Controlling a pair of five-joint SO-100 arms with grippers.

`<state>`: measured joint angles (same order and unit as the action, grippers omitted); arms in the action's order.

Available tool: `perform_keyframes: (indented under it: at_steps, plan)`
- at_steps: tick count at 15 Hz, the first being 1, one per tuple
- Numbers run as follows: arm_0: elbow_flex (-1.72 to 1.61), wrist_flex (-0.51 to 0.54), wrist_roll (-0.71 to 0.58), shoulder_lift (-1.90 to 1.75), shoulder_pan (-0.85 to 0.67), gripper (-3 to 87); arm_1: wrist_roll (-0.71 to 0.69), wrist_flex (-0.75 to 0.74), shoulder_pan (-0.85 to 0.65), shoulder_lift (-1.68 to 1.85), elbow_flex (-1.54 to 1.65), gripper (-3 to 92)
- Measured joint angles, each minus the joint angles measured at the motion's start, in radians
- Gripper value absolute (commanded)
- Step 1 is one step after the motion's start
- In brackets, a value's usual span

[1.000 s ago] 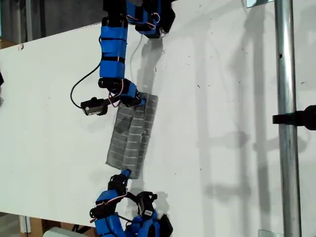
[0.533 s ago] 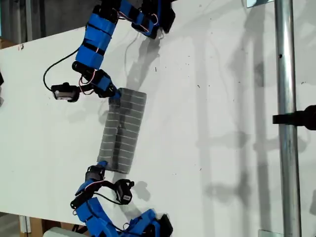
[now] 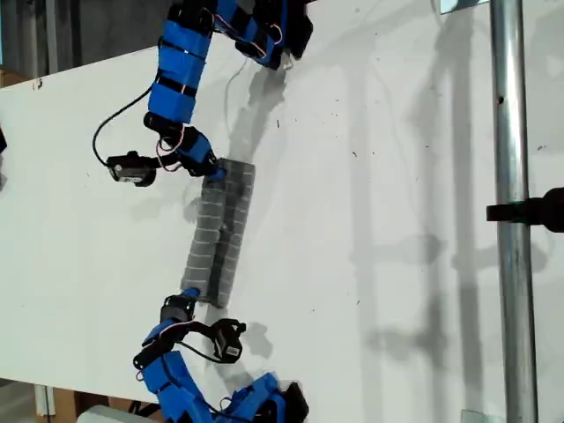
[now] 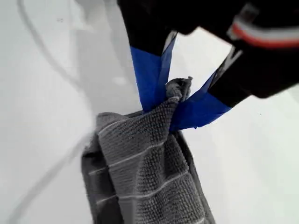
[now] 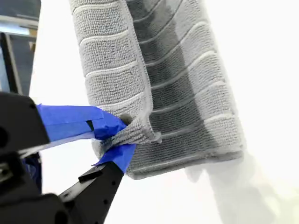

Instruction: Grasp corners of a towel and fold twice.

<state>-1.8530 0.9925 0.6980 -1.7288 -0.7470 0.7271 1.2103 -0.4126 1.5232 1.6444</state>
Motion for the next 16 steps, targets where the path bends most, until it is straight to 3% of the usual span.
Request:
perform_keyframes:
  at_steps: [3, 5, 7, 10, 12, 14, 16]
  plan:
    - [-0.035, 0.002, 0.066, 0.087, 0.015, 2.7, 0.084, -0.029, 0.054, -0.166, 0.003, 0.3]
    - [-0.029, 0.043, 0.095, 0.137, 0.015, 22.8, 0.092, -0.028, 0.064, -0.247, -0.005, 17.1]
    - [0.014, 0.163, 0.138, 0.14, 0.003, 38.5, 0.097, 0.012, 0.069, -0.25, -0.031, 22.7]
    - [0.064, 0.319, 0.132, 0.0, 0.0, 35.2, 0.101, 0.091, 0.061, -0.121, -0.008, 24.6]
    - [0.015, 0.347, 0.16, -0.227, 0.005, 34.7, 0.138, 0.124, 0.031, 0.117, 0.115, 27.2]
    - [-0.156, 0.31, 0.166, -0.5, 0.034, 32.2, 0.209, 0.126, 0.011, 0.402, 0.307, 29.0]
    - [-0.411, 0.189, 0.169, -0.79, 0.095, 25.6, 0.327, 0.12, 0.032, 0.649, 0.52, 30.9]
